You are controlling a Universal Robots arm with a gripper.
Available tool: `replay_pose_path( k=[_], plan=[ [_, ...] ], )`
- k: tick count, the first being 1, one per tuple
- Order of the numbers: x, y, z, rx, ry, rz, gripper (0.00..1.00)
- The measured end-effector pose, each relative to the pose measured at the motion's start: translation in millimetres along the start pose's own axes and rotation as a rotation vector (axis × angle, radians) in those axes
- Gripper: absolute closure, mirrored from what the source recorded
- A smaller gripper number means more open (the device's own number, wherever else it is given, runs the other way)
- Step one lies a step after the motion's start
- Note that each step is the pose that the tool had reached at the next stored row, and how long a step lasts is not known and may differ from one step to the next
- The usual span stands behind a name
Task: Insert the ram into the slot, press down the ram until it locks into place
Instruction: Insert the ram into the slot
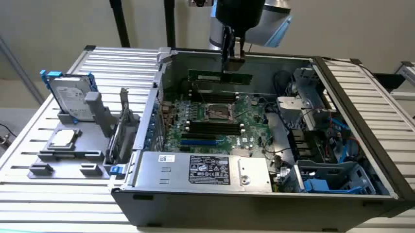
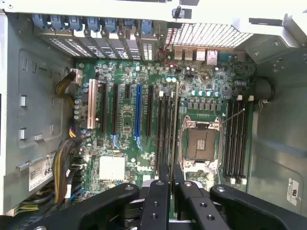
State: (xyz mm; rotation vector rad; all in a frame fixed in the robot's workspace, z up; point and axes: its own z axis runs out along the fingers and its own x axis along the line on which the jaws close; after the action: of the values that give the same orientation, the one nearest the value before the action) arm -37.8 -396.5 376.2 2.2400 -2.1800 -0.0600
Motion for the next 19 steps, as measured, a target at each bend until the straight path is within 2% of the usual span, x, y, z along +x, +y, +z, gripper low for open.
replay_pose_path(
  k=[13,19],
  plan=[
    [0.0,0.0,0.4,-0.0001,0.0002,0.000,0.86],
    [0.1,-0.4,10.7,0.0029,0.0008,0.000,0.86]
  ],
)
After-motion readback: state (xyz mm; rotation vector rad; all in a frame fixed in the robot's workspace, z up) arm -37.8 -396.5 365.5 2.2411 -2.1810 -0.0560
